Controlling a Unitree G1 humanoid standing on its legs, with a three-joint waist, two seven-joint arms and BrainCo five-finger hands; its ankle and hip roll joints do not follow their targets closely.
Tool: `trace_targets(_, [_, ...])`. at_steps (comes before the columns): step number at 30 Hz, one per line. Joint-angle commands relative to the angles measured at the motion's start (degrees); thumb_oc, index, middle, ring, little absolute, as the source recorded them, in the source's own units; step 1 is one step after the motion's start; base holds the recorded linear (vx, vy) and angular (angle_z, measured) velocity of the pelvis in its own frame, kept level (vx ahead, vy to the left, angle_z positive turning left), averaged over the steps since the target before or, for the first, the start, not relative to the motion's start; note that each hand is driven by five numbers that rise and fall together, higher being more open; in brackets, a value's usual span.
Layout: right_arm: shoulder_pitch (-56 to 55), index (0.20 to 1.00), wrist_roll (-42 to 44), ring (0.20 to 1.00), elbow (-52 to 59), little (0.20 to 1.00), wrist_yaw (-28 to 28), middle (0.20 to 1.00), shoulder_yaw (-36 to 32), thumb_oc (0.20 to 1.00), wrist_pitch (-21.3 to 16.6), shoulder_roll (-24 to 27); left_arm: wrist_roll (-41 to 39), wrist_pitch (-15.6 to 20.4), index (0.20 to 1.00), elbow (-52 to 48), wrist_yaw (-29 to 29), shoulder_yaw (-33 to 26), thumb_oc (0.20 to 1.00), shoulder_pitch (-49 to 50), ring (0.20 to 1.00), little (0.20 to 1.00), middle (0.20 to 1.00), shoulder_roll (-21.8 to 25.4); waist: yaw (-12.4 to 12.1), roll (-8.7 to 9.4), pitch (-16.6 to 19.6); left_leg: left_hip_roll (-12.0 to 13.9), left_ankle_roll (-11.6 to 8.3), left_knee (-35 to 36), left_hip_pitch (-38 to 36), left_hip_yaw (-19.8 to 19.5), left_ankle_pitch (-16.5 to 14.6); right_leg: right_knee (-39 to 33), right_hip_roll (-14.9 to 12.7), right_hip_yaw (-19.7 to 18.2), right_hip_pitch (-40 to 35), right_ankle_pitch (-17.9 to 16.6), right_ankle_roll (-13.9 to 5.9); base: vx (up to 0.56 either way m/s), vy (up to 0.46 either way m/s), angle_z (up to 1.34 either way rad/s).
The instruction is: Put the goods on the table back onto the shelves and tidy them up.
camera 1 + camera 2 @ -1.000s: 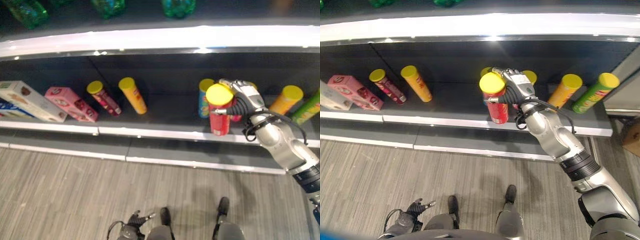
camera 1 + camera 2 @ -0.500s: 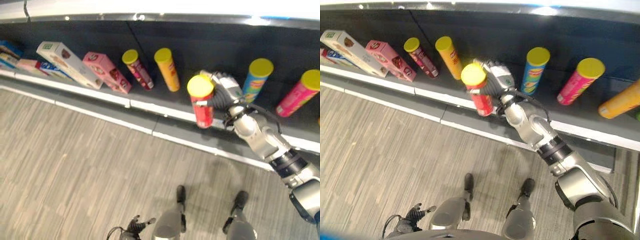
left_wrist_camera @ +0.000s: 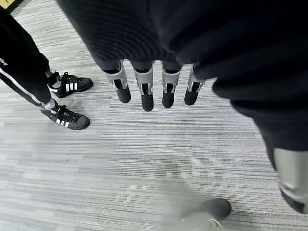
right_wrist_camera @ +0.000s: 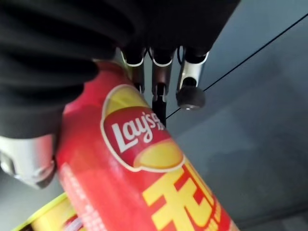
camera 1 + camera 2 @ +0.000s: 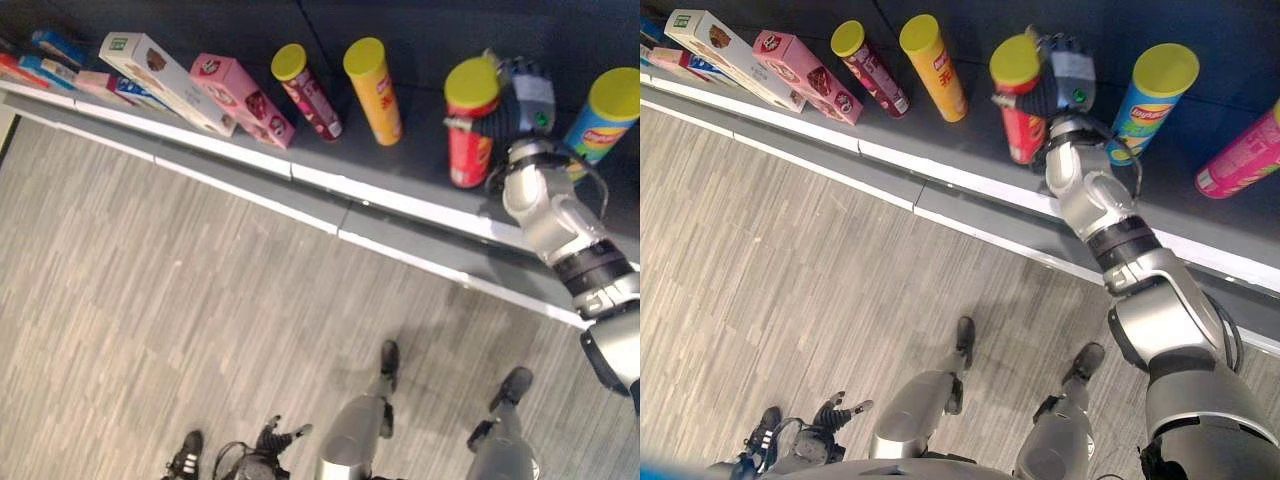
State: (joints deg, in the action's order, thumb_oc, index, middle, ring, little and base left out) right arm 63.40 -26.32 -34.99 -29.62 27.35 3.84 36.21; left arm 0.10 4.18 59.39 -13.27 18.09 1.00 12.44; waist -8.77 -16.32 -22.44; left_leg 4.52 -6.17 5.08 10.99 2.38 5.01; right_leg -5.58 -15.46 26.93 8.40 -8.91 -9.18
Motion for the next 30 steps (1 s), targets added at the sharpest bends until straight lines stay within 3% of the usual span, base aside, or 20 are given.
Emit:
trace_targets(1, [9.24,0.2,1.51,0.2,-1.61,0.2,-5.28,0.2,3.02,0.2,-0.99,-0.18,-2.48,0.57,1.0,0.42,-1.08,5.45,1.0,-2.86,1.0,1.0,1.0,3.78,-0.93,0.95,2.6,0.83,-4.01,-0.08,2.27,2.93,3.12,13.06,-2.6,-5.81,3.34,9.53,-1.52,0.06,0.014,0.04])
trace_targets(15, [14.34,0.2,2.31,0.2,-6.54,0.2,-7.17,0.2,4.47,0.2,0.39,-0.75,-2.62,1.23,1.0,-2.39,-1.06,8.02,1.0,-4.47,1.0,1.0,1.0,3.92,-2.19,-0.93,2.82,-0.42,-3.59,-0.08,2.49,2.14,2.57,13.39,-3.33,-5.98,3.73,9.74,-1.93,0.03,0.006,0.01])
trace_targets(30, [18.33,0.2,1.33,0.2,-10.07,0.2,-8.32,0.2,7.57,0.2,0.76,-1.63,-3.02,2.34,1.0,-3.25,-2.41,9.12,1.0,-6.17,1.0,1.0,1.0,5.17,-2.72,-2.43,-1.15,-0.92,-3.28,-0.08,5.53,1.57,3.34,16.36,-4.46,-6.41,8.22,9.91,-1.99,-0.01,0.011,0.04])
